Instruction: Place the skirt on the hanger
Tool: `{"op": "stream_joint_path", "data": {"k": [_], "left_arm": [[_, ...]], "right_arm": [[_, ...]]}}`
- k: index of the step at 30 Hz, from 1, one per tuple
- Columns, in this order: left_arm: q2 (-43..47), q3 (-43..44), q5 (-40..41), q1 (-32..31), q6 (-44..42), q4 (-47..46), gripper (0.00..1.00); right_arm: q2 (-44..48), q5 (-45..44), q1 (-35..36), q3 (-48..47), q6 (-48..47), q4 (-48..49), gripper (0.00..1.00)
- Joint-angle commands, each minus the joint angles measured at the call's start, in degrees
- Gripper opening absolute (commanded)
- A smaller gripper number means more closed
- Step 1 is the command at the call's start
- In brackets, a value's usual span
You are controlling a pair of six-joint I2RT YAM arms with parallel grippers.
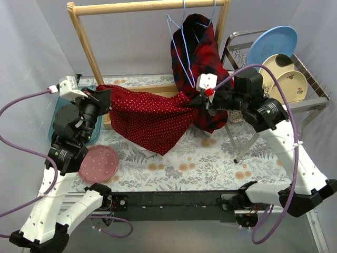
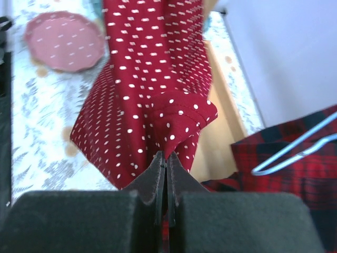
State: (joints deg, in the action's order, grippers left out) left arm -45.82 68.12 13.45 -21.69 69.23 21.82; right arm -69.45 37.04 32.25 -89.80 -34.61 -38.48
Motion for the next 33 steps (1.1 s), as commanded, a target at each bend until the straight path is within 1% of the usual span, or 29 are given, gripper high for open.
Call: {"op": "stream_joint_path", "data": {"k": [1,6,7,9,10,14,18,19,21,22,24,25,26,28,29,30,33], "left_arm": [[-1.3,1.3,6.1,0.2,-5.7,6.7,0.00],[0.3,-0.5,4.3,0.2,-5.3,8.6,0.00],[0.4,-0.7,3.2,0.2,-5.2,9.3,0.00],[1.5,-1.1,1.2,0.2,-5.1,11.0,0.00],[2.3,-1.2,-1.0,0.2,-5.4,11.2,0.00],[7.7,-0.7,-7.7,0.2,-7.0,10.4,0.00],[12.0,2.8,-15.3,0.2,-7.7,9.1,0.00],[12.3,4.1,-16.2,0.2,-7.7,8.9,0.00],[12.3,4.9,-17.6,0.2,-5.8,8.5,0.00],[11.6,5.1,-18.0,0.2,-5.1,8.5,0.00],[10.1,3.3,-19.1,0.2,-3.2,8.5,0.00],[8.1,1.9,-19.3,0.2,-2.4,8.2,0.00],[7.2,-1.7,-19.7,0.2,-1.1,7.0,0.00],[4.4,-6.7,-22.6,0.2,1.7,4.1,0.00],[1.3,-8.9,-23.4,0.2,2.8,0.7,0.00],[-0.9,-13.6,-24.4,0.2,3.6,-1.2,0.00],[-10.1,-18.8,-23.5,0.4,6.1,-7.1,0.00]], "right_arm": [[-1.2,-8.0,-0.3,-3.1,5.4,7.8,0.01],[-2.4,-7.0,-0.7,-2.8,5.9,8.6,0.01],[-2.4,-4.3,-0.7,-2.7,4.9,7.8,0.01],[-1.7,-0.4,-0.7,-2.5,1.2,3.4,0.01],[-1.4,2.2,-0.7,-2.6,0.1,1.6,0.01],[1.5,7.2,-0.7,-4.8,-5.4,-7.0,0.01],[4.0,10.4,-0.7,-9.8,-6.6,-13.9,0.01],[4.5,10.9,-0.7,-11.5,-6.0,-14.9,0.01],[5.9,10.9,-0.7,-11.8,-3.9,-14.8,0.01],[6.3,9.8,-0.7,-11.0,-2.9,-14.2,0.01],[8.0,6.9,-0.7,-4.6,2.5,-8.6,0.01],[8.4,3.3,-0.8,-1.6,5.0,-5.8,0.01],[9.1,1.8,-0.8,6.3,9.0,0.1,0.01],[9.2,-2.6,-0.9,14.2,11.4,5.4,0.01],[8.8,-4.5,-0.9,17.7,12.4,8.4,0.01],[8.5,-6.2,-0.9,23.5,13.2,12.8,0.01],[5.1,-14.6,-0.8,28.2,13.2,19.0,0.01]]}}
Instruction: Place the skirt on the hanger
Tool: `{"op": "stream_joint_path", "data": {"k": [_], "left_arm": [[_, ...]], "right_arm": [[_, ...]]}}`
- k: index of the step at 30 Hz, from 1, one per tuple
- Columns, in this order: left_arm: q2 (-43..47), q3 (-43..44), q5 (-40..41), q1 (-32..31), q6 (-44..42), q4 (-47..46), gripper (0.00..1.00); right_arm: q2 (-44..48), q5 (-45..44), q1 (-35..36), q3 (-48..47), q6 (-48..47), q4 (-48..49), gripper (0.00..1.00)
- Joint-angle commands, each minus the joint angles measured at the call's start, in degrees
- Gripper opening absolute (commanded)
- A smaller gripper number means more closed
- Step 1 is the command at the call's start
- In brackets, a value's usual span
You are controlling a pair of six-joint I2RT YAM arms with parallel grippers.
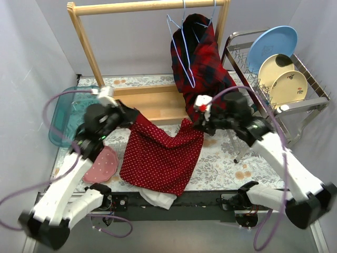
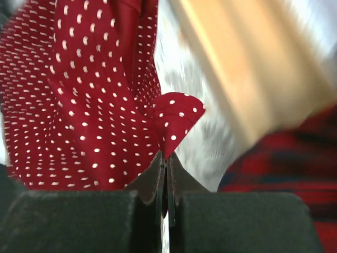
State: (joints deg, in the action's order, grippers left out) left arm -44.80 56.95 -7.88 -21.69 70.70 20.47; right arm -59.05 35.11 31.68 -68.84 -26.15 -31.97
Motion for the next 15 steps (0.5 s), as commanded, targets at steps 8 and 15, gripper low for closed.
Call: {"op": "stream_joint_path", "data": {"k": [8,15], "left_arm": [[-30.7,-2.5,0.8,1.2,4.6,-10.1,0.43],[-14.6,0.3,6.1,1.2,-2.7,1.9,0.85]], "right_arm": [[-10.5,-22.6,-0.3,4.0,3.0,10.5,0.50],[-3.3,2.7,0.2,4.5,-24.6,-11.4,0.77]]}}
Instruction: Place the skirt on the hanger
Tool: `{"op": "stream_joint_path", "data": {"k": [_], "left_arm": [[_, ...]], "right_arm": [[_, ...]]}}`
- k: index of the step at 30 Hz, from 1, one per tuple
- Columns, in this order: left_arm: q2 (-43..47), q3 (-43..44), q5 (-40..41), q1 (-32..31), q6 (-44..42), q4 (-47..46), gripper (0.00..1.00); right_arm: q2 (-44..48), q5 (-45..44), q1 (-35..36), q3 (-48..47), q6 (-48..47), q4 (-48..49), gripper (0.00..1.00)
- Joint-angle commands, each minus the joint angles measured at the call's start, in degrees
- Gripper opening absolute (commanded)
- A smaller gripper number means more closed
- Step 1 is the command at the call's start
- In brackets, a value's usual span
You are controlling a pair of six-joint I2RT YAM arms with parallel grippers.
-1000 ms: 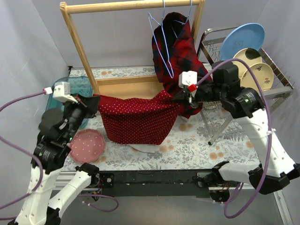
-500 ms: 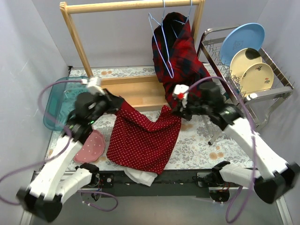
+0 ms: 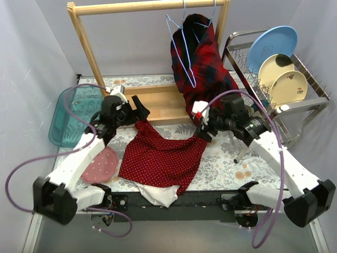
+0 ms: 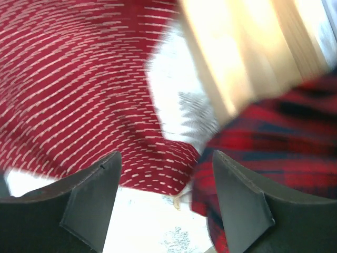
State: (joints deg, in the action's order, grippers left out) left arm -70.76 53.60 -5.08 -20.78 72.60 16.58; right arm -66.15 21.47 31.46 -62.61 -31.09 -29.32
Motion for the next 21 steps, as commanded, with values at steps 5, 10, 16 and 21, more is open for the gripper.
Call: {"op": "stream_joint_path", "data": {"k": [5,10,16,21], "left_arm": [[16.4,1.0,-2.3,0.3,-0.7,18.1,0.87],[23.6,-9.9,-4.4,0.3,10.3,20.4,0.88],[28.0,-12.0,6.8,0.2,21.4,30.6,0.80],[24.8,-12.3,13.4,0.2,27.3,38.9,0.73]], "right_arm": [[2.8,35.5,6.7,6.6,-43.1,-27.3,0.75],[3.1,27.1,21.3,15.8,-34.5,-12.5,0.70],[-1.7,20.5,30.5,16.8,-32.8,-7.6,0.59],[-4.0,18.8,32.3,17.9,-33.5,-5.3,0.54]]}}
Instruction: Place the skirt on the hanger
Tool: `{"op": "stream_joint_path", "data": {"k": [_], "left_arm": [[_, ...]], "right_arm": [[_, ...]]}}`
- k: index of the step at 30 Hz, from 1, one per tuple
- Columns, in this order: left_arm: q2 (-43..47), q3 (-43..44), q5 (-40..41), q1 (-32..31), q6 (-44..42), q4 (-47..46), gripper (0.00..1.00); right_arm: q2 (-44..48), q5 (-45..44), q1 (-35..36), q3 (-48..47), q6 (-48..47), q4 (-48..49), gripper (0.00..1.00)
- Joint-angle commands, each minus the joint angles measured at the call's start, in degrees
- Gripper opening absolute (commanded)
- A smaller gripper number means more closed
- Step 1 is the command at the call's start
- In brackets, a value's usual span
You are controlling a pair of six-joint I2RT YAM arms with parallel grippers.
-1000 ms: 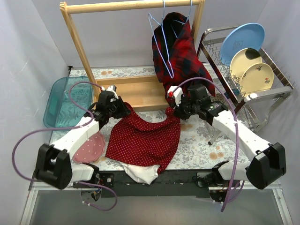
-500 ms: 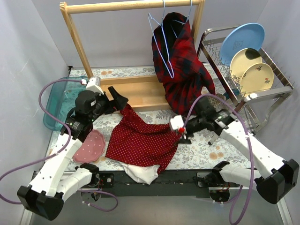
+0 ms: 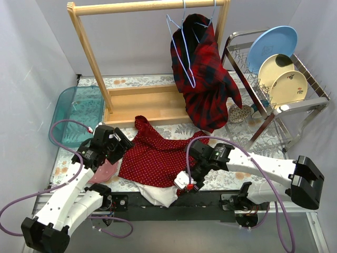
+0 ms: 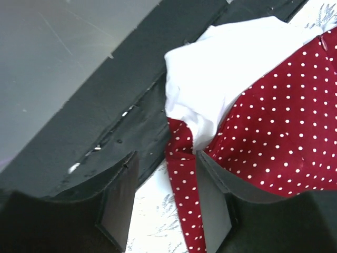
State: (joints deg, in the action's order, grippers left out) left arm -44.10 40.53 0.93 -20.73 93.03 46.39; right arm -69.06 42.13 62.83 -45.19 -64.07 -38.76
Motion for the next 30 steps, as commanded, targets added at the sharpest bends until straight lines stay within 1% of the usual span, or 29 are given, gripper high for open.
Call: {"op": "stream_joint_path", "data": {"k": [1,5,11,15,20,25,28,30], "left_arm": [[-2.7,0.3,7.3,0.2,6.9,9.9,0.73],[-3.9,-2.2,6.9,0.2,5.6,9.7,0.73],[-3.9,-2.2,7.7,0.2,4.7,10.0,0.76],[-3.5,-2.7,7.1,0.2,4.7,10.3,0.77],[-3.5,-2.7,6.9,0.2,4.4,10.2,0.78],[-4.6,-2.7,6.5,0.2,3.9,9.8,0.80],[-4.8,-2.8,6.1,0.2,3.5,9.4,0.80],[-5.1,-2.8,5.8,0.2,3.2,9.4,0.81]], "right_arm": [[-1.5,-2.1,0.9,0.7,-0.7,4.3,0.54],[-2.6,-2.0,1.2,1.6,-2.1,4.4,0.52],[-4.9,-0.6,3.3,2.3,-2.5,4.8,0.50],[-7.0,-2.2,5.0,3.0,-2.6,5.7,0.46],[-9.3,-8.4,5.3,3.4,-1.8,8.5,0.42],[-9.6,-16.7,5.2,4.1,-1.7,10.9,0.43],[-9.5,-19.4,4.1,4.2,-2.1,11.8,0.44],[-9.5,-20.0,1.9,4.1,-2.8,11.3,0.43]]}}
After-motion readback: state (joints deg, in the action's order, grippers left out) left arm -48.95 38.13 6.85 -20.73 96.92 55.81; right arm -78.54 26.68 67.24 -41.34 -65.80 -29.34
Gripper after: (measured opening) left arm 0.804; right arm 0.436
